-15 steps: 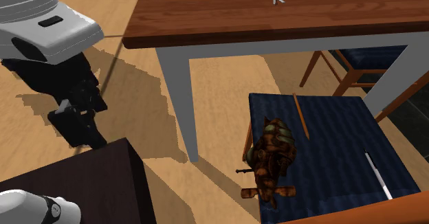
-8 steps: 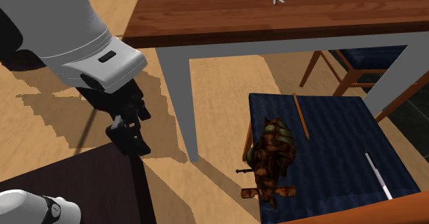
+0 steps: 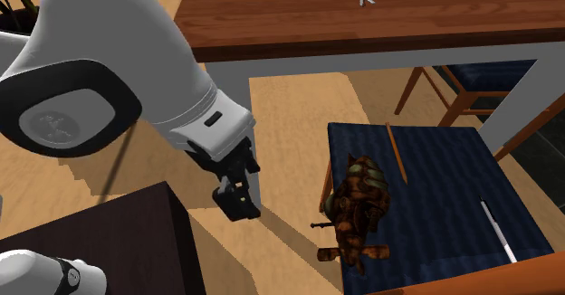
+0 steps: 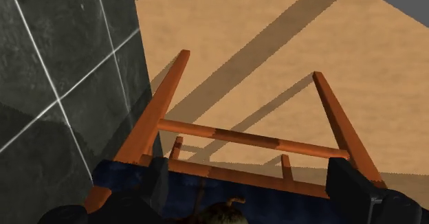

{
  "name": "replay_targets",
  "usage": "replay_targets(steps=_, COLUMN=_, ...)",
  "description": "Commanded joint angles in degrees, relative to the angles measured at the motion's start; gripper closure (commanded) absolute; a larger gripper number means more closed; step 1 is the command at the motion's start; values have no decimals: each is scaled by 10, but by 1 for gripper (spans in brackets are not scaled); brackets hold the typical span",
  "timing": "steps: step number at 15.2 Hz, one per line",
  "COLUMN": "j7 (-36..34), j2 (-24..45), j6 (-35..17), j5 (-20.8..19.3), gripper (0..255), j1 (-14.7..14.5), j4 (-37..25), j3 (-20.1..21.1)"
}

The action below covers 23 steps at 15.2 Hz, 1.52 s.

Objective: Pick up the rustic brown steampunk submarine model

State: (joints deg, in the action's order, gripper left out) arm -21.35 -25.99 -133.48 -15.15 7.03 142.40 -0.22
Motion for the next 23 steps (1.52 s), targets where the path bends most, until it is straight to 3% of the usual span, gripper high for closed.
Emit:
replay_targets(steps=1, j7=-39, j2=40, j6=-54, j5=-22, gripper=0, j1=17, j4=-9, j3=8)
replay_targets(steps=8, j7=-207, j2=176, j6=-195, j5=-149, gripper=0, j1=90, j4=-72, j3=36)
replay_targets(steps=18, j7=-282, j2=222, j6=-250, j5=-224, gripper=0, j1=107, j4=-61, j3=40)
replay_targets(steps=19, j7=-282, j2=220, j6=-249, j5=-224, gripper=255, j1=107, j4=-60, j3=40)
replay_targets(steps=23, j7=-282, j2=220, j6=-250, j5=-224, gripper=255, j1=107, j4=-60, j3=40)
